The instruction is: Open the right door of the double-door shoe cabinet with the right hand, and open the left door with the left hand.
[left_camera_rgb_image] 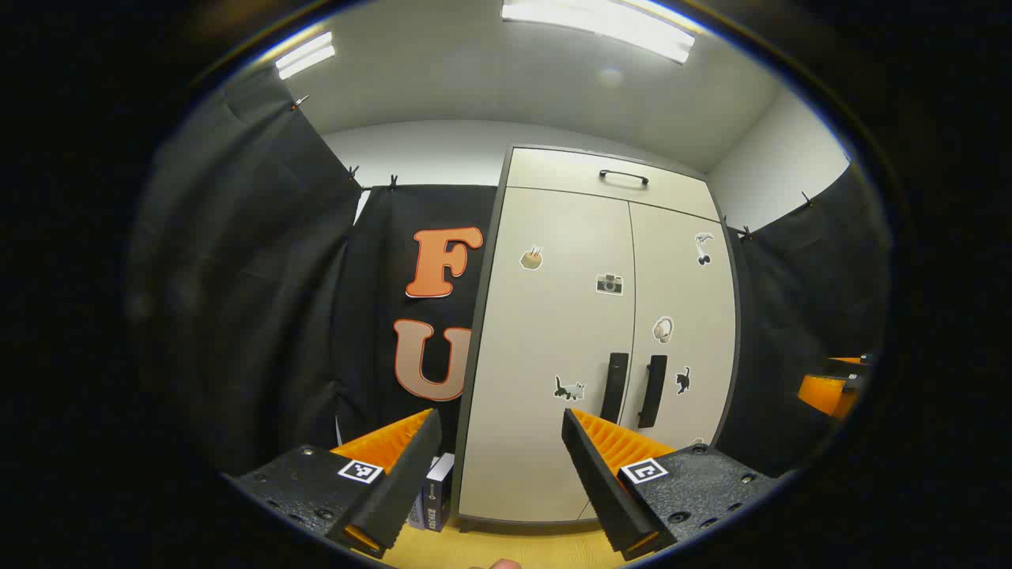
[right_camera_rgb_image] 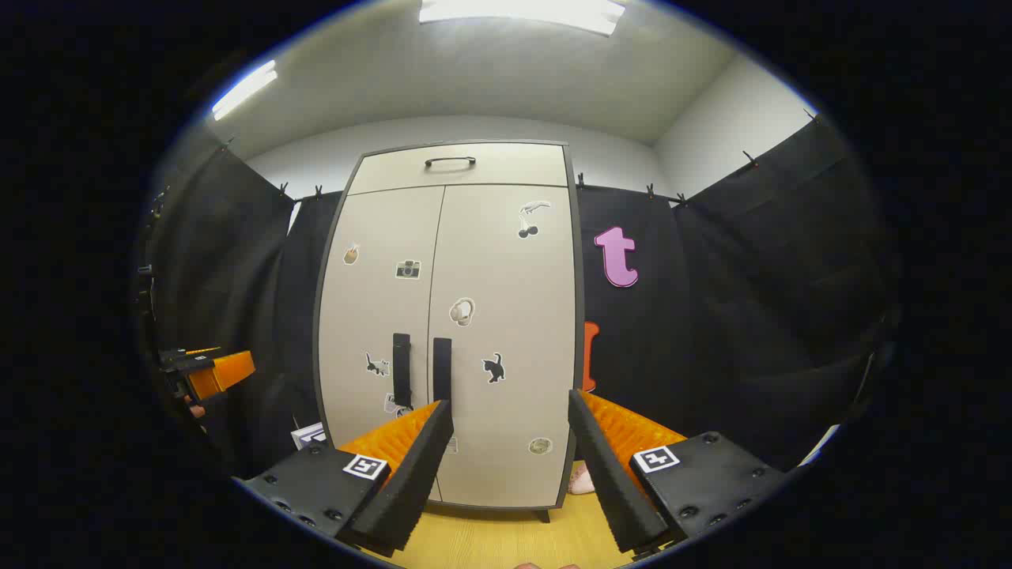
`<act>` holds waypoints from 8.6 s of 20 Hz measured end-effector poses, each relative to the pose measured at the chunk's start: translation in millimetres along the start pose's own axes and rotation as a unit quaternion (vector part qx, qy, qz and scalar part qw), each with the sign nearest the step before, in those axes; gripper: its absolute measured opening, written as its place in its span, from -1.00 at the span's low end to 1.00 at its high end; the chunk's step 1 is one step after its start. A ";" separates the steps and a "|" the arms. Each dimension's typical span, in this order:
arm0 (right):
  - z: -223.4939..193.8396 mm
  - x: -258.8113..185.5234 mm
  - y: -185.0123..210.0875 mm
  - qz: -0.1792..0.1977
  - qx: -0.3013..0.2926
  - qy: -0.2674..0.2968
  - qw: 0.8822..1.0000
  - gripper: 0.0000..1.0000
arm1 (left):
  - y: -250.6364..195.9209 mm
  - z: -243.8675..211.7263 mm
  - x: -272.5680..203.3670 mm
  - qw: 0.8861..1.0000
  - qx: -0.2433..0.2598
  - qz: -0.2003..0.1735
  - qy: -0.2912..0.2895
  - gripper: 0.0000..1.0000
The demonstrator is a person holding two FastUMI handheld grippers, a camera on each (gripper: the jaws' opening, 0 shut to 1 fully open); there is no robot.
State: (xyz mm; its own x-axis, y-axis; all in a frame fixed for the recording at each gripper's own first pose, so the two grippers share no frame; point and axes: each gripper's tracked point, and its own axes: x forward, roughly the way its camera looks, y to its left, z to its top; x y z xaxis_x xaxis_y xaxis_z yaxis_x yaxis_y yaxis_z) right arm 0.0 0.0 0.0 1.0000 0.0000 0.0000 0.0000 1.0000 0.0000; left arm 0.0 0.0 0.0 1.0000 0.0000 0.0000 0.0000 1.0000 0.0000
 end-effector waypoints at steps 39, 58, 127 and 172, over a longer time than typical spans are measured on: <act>-22.6 220.4 88.5 0.050 0.022 0.048 0.997 0.94 | 17.8 -21.3 -14.6 1.000 0.010 0.024 0.013 0.89; -60.8 270.9 90.8 -0.002 0.003 0.071 0.997 0.87 | 48.5 -29.4 -2.7 0.999 0.015 0.051 0.011 0.88; -38.0 114.4 -110.4 0.072 -0.012 0.080 0.994 -0.65 | -78.0 -57.1 0.6 0.998 -0.006 0.054 0.045 0.89; -45.4 -18.9 -148.1 -0.025 0.009 0.103 0.994 0.99 | -179.2 -90.6 216.9 0.991 0.069 -0.070 0.085 -0.06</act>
State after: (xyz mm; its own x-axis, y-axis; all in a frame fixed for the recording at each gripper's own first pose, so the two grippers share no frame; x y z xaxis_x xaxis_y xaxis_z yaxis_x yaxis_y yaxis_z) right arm -18.9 -148.1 -45.4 0.9777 -0.0480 -0.2046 0.0519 0.9986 0.0137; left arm 216.9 -179.2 -90.6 0.9755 -0.1275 -0.1791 0.1512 0.9805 0.1254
